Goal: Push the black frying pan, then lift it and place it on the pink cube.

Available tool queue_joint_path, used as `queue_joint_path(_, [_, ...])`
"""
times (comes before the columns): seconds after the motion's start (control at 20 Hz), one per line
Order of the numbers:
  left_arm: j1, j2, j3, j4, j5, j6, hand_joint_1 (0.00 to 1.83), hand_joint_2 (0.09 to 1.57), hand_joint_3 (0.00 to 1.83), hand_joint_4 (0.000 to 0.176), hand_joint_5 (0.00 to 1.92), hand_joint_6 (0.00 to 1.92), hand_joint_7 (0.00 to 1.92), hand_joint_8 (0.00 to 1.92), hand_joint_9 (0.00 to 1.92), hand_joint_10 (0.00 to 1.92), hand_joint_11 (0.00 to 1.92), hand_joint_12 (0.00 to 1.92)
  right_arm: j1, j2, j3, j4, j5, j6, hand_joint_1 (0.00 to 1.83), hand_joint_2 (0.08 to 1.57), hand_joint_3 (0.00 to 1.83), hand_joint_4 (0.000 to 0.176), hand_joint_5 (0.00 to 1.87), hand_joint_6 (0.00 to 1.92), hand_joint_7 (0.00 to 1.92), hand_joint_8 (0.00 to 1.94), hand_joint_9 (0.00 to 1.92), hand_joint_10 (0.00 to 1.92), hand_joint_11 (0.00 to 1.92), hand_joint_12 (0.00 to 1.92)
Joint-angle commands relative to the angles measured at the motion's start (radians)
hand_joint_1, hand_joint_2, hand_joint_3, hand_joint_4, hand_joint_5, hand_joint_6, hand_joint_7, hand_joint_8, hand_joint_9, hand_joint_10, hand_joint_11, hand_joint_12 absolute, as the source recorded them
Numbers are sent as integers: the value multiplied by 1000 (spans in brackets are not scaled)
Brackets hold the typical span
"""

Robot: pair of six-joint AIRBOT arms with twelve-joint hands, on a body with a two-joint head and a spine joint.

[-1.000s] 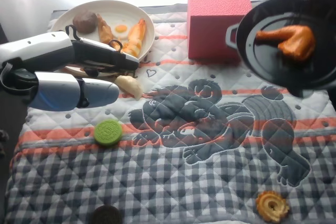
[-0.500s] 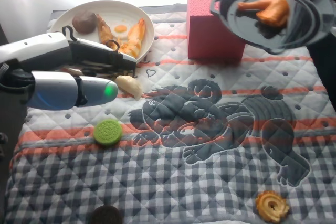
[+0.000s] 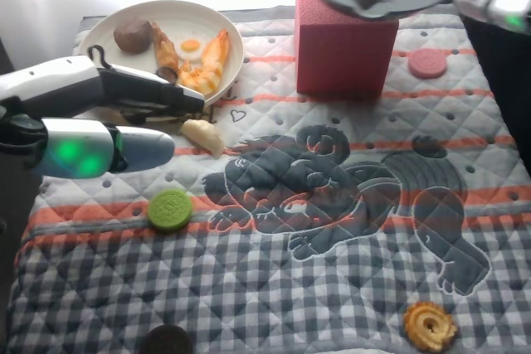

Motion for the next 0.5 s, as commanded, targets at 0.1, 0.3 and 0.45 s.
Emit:
queue_joint_path(0.1, [-8, -2, 7, -20, -122, -6, 463, 1245, 0, 1, 505, 1, 495, 5, 436, 15, 0, 1328, 50, -42, 69, -13, 9, -39, 1245, 1323, 17, 0, 1248, 1921, 1370, 1941, 1515, 1921, 1569, 1921])
queue_joint_path(0.3, [-3, -9, 11, -22, -130, -6, 478, 1262, 5, 0, 470, 0, 479, 0, 417, 5, 0, 1309, 52, -77, 117, -3, -36, -39, 1407, 1285, 0, 0, 1295, 1921, 1410, 1941, 1538, 1921, 1571, 1921])
queue_joint_path(0.45, [8, -9, 11, -37, -141, -6, 485, 1250, 0, 27, 470, 1, 450, 0, 402, 5, 0, 1252, 52, -92, 128, 1, -70, -43, 1084, 1316, 56, 0, 708, 1727, 1113, 1941, 1290, 1921, 1373, 1921])
